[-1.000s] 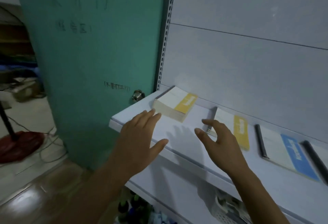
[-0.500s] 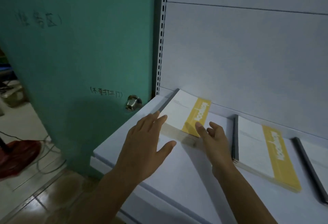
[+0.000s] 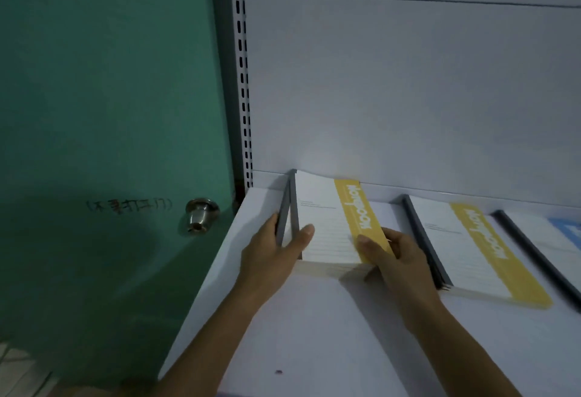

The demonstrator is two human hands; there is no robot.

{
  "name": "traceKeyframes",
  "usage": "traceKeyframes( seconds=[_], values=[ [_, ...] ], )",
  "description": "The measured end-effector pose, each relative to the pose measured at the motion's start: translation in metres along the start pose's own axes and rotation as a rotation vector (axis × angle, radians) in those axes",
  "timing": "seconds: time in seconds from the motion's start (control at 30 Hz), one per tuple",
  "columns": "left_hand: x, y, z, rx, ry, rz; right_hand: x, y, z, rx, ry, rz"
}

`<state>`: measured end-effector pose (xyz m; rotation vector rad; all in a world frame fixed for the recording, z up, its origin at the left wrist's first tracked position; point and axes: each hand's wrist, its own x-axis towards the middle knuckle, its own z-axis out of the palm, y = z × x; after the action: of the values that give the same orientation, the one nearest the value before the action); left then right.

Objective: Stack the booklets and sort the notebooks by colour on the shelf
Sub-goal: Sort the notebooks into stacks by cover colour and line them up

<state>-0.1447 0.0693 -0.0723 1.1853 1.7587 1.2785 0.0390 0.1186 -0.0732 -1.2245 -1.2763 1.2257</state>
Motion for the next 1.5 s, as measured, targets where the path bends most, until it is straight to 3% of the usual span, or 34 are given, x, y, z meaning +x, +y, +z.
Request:
traceKeyframes(
  seconds=[0.47,0.67,0.73,1.0,1.2,1.5],
  values=[
    [0.005,-0.014,-0.003,0.161,0.051,0.176,-0.08,0.001,0.016,-0.108,0.499,-0.044],
    [0.003,-0.012,-0.012,0.003,-0.005,0.139,-0.119,0.002,0.007,-0.07,0.612,0.028],
    [0.001,-0.013,-0.02,-0.135,-0.013,0.151,-0.126,-0.001,0.002,-0.037,0.63,0.046],
    [-0.028,-0.003,-0.042,-0.194,0.22,0.388,-0.133,-0.019,-0.017,-0.009,0.617,-0.034],
    [-0.039,0.02,-0.025,-0.453,0.244,0.286,-0.094,-0.056,-0.083,0.045,0.683,-0.087],
    [-0.057,0.044,0.068,-0.499,0.295,0.237,-0.053,-0.024,-0.166,-0.047,0.584,-0.083]
  ],
)
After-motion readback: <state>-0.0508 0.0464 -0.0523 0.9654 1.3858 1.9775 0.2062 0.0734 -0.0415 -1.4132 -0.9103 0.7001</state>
